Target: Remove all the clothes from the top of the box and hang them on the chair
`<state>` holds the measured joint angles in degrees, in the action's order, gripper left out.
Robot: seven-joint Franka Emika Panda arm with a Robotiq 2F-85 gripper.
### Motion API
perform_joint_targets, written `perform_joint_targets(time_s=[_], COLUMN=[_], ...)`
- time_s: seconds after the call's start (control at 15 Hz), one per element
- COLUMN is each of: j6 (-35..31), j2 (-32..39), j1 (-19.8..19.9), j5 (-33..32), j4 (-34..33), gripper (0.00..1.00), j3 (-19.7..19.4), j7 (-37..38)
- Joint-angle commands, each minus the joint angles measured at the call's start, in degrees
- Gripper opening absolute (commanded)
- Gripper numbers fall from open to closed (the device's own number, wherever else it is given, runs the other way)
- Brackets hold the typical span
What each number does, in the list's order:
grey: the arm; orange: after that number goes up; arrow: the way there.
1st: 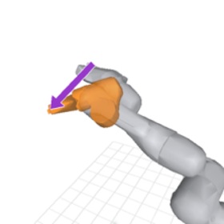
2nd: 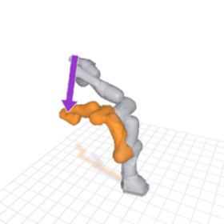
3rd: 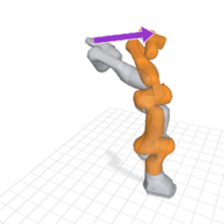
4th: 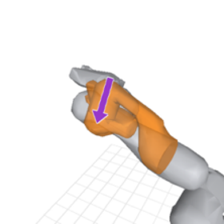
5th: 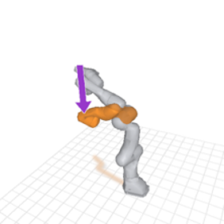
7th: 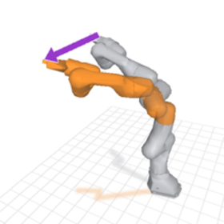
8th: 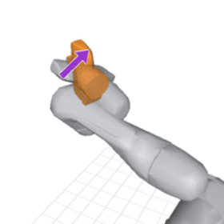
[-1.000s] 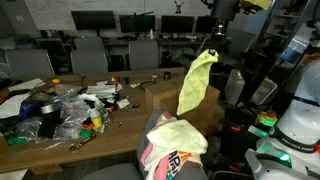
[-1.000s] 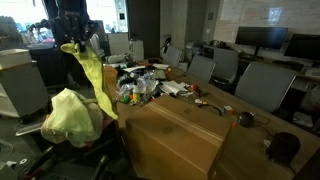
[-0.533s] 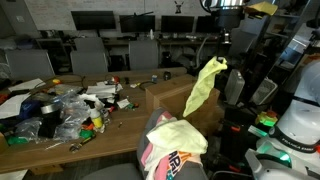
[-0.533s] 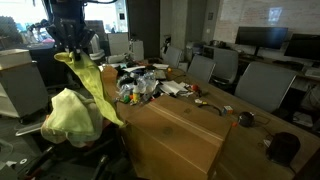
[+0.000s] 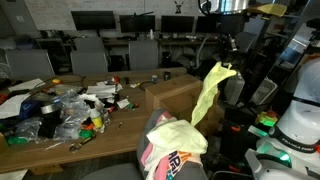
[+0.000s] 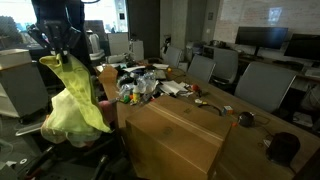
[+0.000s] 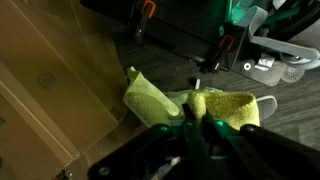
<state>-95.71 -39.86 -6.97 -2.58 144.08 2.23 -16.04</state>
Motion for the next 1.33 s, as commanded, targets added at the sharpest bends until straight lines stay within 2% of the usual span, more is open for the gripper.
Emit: perform_joint_targets(time_s=[0.0, 0.47, 0.87, 1.27], j6=[3.25, 7.04, 5.07, -0.40], j2=[3.04, 10.48, 15.58, 21.10], j1=[-3.36, -8.67, -10.45, -9.87], j5=[-4.06, -11.45, -13.12, -11.67], j4=[-4.41, -10.95, -15.17, -17.79], gripper=[0.02, 0.02, 0.02, 0.02], j3=[3.26, 8.36, 8.54, 8.13], j7=[-1.92, -5.76, -8.99, -9.27])
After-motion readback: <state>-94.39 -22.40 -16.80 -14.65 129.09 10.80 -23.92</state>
